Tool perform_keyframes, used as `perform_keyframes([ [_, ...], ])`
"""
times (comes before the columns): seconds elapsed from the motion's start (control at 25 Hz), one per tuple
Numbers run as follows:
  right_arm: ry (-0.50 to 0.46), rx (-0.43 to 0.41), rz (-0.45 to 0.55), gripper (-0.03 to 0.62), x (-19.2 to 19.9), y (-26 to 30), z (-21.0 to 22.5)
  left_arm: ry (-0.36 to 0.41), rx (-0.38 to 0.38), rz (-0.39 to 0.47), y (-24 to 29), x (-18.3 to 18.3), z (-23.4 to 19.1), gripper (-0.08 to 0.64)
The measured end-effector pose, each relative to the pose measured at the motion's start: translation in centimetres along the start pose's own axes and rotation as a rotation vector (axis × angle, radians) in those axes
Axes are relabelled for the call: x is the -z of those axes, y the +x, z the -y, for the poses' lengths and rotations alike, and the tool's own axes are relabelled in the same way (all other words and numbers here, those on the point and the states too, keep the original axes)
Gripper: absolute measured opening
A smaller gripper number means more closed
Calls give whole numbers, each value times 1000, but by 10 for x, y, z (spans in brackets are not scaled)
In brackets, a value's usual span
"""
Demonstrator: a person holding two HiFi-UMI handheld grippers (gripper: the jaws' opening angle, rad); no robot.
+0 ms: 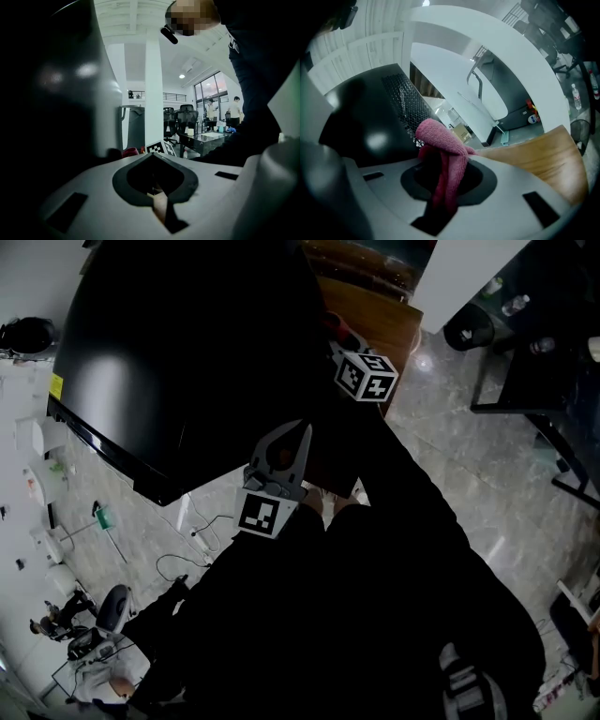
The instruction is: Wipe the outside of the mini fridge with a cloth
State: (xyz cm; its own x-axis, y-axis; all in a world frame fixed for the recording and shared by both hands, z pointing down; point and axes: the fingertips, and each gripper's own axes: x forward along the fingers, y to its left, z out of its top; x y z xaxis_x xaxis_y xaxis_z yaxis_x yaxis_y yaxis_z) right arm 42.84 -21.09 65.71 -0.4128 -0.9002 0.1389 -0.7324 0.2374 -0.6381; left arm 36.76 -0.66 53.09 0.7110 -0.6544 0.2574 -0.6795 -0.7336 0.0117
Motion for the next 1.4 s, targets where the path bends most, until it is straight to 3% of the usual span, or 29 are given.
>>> perform_keyframes([
  [0.24, -103, -75, 106, 83, -46, -67, -36, -31, 81, -30, -43, -2, 16, 2],
  [0.4, -261, -160, 117, 83, -55, -147, -108, -52, 123, -39, -86, -26, 24, 2],
  [0.52, -409, -221, 108, 83, -62, -197, -167, -19, 181, -19, -117, -47, 29, 2],
  [0.68, -467, -267, 81, 83, -47, -234, -238, 47, 245, 7, -160, -56, 19, 2],
  [0.96, -500, -208, 129, 83, 3, -225, -358, -46, 295, 57, -247, -49, -53, 2],
  [1.24, -507, -107, 152, 84, 77, -194, -469, -20, 392, 106, -340, -40, -142, 2],
  [1.4, -531, -18, 174, 84, 103, -186, -504, 3, 441, 132, -366, -38, -175, 2],
])
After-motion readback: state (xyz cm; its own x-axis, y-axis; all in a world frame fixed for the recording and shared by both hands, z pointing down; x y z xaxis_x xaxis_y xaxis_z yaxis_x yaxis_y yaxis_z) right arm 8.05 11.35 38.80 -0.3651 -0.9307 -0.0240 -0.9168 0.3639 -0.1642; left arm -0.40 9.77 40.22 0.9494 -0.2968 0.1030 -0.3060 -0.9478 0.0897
